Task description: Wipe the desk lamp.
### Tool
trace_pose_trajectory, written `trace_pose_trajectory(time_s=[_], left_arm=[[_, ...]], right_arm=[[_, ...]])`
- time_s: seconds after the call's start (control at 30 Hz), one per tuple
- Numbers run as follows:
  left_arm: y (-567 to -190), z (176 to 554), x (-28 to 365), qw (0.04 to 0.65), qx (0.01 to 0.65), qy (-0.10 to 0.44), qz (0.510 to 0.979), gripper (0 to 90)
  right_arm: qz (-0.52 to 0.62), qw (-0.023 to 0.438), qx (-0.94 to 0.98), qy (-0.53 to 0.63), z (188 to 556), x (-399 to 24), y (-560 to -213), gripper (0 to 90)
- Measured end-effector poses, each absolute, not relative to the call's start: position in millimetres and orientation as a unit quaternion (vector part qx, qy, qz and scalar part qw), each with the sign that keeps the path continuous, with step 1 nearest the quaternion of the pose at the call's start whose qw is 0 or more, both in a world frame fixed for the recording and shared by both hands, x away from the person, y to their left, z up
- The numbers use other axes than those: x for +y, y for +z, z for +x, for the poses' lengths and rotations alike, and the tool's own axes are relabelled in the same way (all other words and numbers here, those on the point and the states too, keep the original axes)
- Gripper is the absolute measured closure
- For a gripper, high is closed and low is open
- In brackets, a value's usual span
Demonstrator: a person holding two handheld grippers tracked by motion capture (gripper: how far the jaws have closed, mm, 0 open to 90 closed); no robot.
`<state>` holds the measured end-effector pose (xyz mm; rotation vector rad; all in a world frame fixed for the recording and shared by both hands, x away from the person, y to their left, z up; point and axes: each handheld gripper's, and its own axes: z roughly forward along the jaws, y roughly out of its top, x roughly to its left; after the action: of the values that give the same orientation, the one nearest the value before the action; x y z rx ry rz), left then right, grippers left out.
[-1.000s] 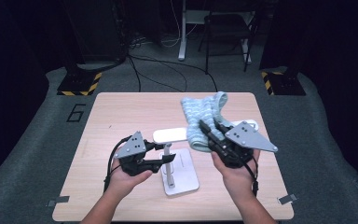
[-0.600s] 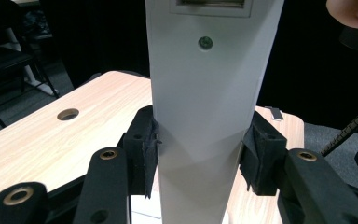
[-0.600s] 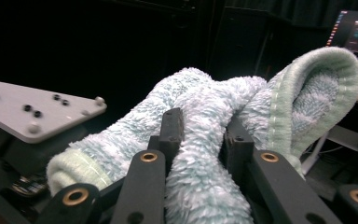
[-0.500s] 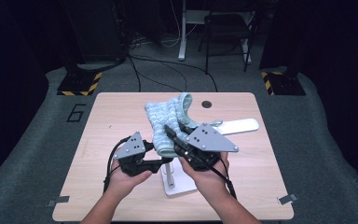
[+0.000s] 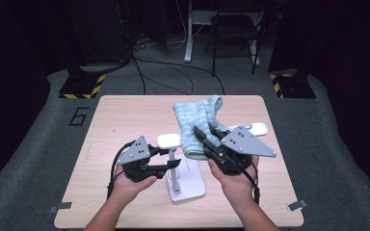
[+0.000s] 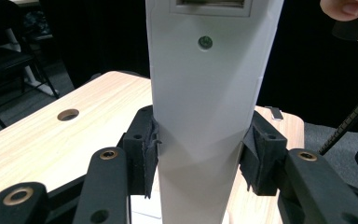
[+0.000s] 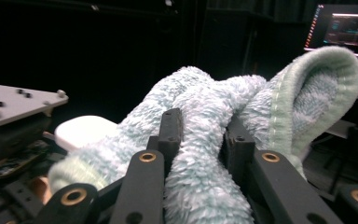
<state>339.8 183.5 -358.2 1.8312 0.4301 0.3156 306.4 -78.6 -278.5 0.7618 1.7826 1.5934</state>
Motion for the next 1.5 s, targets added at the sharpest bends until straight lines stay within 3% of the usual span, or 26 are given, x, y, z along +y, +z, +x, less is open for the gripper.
trace_pose_trajectory(time_s=[0.57, 1.5], left_arm=[[-355.4, 354.0, 173.3, 0.58, 0.185, 0.139, 0.781, 52.8], [-356.7, 390.9, 152.5, 0.579, 0.183, 0.142, 0.782, 52.2]], right_arm=[[0.283, 0.323, 0.652, 0.624, 284.9, -100.3, -283.1, 72.5], [0.313, 0.325, 0.643, 0.619, 301.4, -122.0, -288.0, 71.7]])
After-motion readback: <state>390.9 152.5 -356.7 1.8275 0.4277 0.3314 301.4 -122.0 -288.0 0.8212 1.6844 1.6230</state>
